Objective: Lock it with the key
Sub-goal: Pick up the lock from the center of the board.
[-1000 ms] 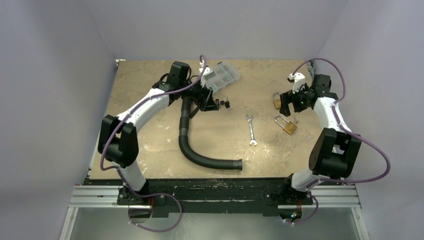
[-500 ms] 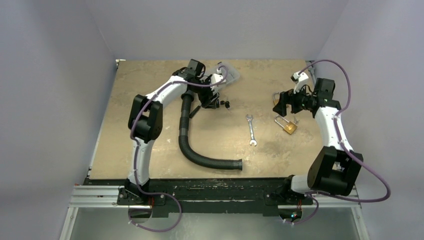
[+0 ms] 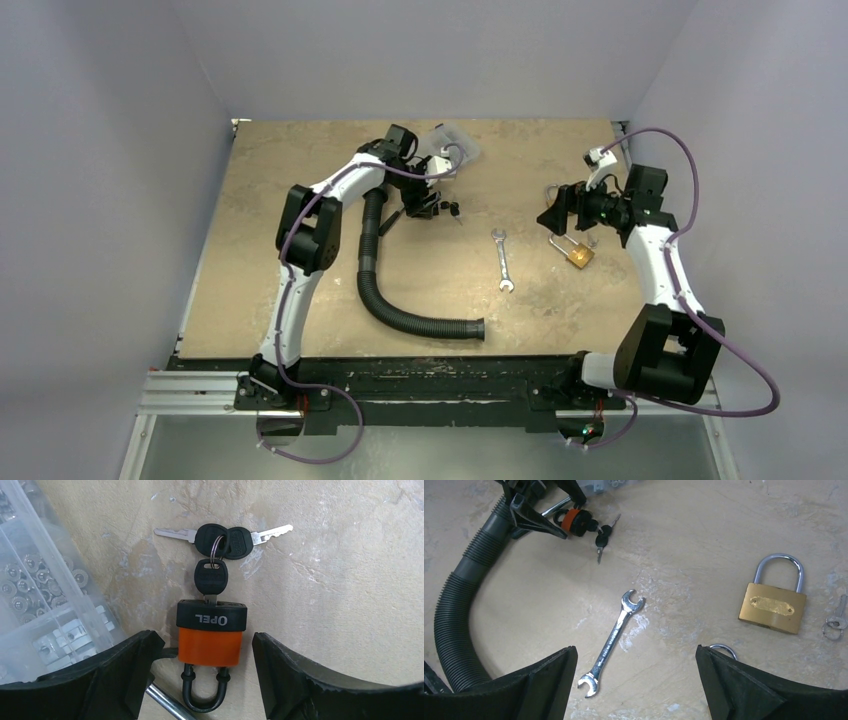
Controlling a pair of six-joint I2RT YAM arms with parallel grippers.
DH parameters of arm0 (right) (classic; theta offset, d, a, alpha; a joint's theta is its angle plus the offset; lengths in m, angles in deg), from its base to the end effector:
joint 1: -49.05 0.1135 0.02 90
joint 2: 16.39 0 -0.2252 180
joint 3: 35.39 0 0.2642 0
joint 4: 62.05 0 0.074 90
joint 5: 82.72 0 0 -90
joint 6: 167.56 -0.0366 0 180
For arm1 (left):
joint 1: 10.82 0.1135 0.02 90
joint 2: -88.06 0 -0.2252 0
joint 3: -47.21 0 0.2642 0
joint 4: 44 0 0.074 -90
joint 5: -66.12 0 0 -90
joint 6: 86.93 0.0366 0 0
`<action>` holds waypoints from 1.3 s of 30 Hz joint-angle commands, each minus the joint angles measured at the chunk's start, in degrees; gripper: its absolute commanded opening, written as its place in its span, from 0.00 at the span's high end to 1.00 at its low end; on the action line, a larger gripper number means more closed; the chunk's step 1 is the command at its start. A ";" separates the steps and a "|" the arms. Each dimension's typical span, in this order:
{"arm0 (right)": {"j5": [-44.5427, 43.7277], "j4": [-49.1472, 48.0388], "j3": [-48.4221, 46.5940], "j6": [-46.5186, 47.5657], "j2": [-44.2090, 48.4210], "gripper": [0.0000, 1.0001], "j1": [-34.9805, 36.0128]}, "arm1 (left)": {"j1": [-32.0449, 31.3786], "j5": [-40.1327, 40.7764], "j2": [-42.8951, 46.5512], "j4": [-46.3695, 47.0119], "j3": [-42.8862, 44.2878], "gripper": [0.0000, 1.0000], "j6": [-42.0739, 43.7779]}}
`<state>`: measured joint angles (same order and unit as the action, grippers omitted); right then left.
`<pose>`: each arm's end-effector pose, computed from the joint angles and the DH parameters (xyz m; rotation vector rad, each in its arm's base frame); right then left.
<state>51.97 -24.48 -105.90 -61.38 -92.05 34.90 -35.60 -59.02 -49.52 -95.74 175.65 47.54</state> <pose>0.2980 -0.0486 0.2401 -0.4142 2.0889 0.5915 0.4430 -0.2277 0.1327 1.5684 1.9144 -0.6600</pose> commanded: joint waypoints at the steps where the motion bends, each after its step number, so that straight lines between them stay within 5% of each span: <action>1: 2.42 -4.15 0.50 -2.81 1.62 0.01 0.45 | -0.60 -1.95 -0.69 -3.23 0.76 0.26 4.01; 17: 3.73 -6.64 2.35 -5.30 2.77 0.01 0.97 | -6.17 0.45 12.65 -0.21 -17.09 0.71 5.75; 26: 4.78 -7.63 2.49 -8.07 4.00 0.01 3.28 | -8.53 4.84 23.05 5.74 -27.62 0.75 3.35; 39: 6.38 -12.89 1.09 -13.92 -0.69 0.02 12.43 | -20.17 32.92 38.13 7.47 -33.32 0.81 15.22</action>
<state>55.33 -33.81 -102.73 -71.91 -91.09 46.46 -52.08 -35.94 -17.26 -90.67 143.15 56.76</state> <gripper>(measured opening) 0.986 0.493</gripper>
